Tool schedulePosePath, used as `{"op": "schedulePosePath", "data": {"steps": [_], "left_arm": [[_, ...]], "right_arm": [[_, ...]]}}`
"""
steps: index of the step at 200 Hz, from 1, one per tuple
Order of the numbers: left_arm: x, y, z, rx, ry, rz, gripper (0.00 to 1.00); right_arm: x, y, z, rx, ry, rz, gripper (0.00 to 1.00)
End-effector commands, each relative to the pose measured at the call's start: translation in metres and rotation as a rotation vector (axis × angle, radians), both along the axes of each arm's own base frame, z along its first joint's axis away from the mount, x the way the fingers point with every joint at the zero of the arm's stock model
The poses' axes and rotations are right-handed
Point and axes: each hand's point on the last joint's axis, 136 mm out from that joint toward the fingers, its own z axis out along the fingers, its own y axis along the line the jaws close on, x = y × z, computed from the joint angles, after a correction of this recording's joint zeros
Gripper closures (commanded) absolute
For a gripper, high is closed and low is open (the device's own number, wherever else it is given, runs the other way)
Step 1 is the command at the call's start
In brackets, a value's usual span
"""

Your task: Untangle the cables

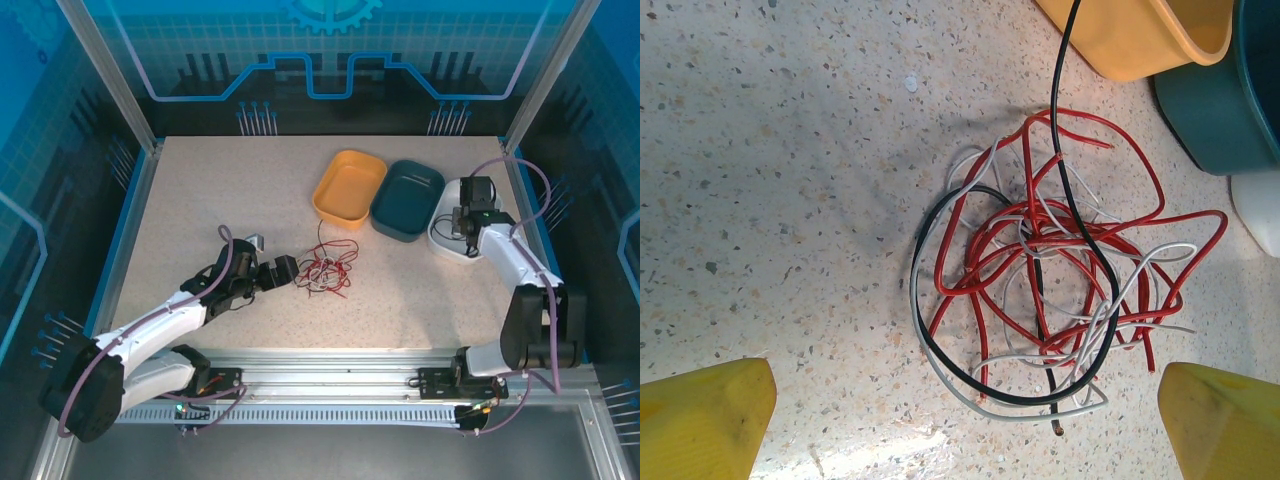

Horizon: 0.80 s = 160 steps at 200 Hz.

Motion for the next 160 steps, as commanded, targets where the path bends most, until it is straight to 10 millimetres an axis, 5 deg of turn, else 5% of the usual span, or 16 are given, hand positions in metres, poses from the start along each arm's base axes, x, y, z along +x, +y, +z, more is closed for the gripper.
{"op": "schedulePosePath", "data": {"steps": [1, 111, 140, 160], "left_arm": [[-0.005, -0.003, -0.002, -0.009, 0.004, -0.021, 0.01], [-0.004, -0.001, -0.003, 0.002, 0.007, -0.009, 0.01], [-0.003, -0.001, -0.002, 0.005, 0.012, -0.009, 0.01], [-0.003, -0.002, -0.003, 0.004, 0.014, -0.011, 0.01]], "right_arm": [[0.01, 0.0, -0.009, 0.038, 0.0, 0.001, 1.0], [0.033, 0.007, -0.06, 0.093, 0.159, 0.02, 1.0], [0.036, 0.011, -0.057, 0.103, 0.175, 0.028, 1.0], [0.036, 0.016, -0.044, 0.099, 0.171, 0.044, 0.9]]}}
